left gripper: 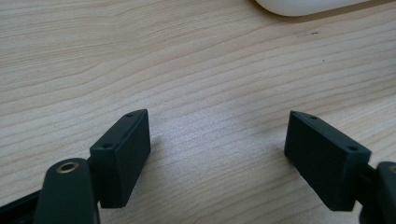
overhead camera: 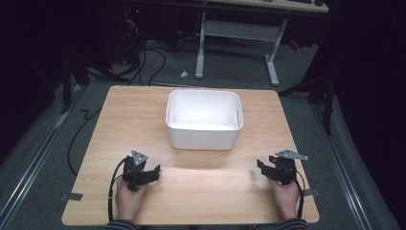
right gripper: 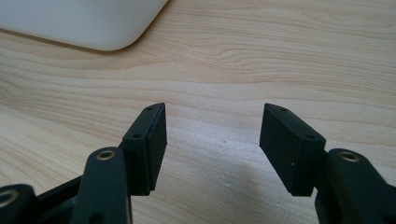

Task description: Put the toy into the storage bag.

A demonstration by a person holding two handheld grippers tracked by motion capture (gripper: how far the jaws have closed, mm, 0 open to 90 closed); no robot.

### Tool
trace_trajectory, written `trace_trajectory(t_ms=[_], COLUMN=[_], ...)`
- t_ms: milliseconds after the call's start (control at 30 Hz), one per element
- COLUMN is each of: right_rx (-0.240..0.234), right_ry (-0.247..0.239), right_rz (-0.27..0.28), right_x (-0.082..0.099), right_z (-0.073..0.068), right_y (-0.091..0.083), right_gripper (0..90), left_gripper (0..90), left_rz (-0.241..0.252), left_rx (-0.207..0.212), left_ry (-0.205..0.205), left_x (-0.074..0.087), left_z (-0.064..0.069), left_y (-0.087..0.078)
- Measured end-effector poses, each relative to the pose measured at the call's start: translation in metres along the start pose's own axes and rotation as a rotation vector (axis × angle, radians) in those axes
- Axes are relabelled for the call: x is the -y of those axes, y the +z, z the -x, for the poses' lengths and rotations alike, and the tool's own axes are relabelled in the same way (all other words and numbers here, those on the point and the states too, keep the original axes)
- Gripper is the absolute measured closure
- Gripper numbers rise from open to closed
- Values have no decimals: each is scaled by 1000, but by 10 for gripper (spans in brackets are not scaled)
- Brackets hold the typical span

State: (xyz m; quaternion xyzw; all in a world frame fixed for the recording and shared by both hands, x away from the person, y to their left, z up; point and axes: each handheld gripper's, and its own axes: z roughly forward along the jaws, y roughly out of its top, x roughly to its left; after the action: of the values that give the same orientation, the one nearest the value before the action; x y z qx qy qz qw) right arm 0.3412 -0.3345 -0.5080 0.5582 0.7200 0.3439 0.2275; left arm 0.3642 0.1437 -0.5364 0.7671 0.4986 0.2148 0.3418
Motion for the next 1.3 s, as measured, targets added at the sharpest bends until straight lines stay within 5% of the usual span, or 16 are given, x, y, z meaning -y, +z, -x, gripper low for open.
trace_trajectory(t_ms=[533,1300], right_rx=[57,65], right_ry=[-32,-43], right_rz=[-24,-32], right_x=[4,7], right_z=[-2,-2], right_y=[13,25], right_gripper=[413,396], left_gripper=[229,229], left_rz=[0,0], left_rx=[0,-1], left_ry=[0,0], left_x=[0,0], left_z=[0,0], left_y=[0,0])
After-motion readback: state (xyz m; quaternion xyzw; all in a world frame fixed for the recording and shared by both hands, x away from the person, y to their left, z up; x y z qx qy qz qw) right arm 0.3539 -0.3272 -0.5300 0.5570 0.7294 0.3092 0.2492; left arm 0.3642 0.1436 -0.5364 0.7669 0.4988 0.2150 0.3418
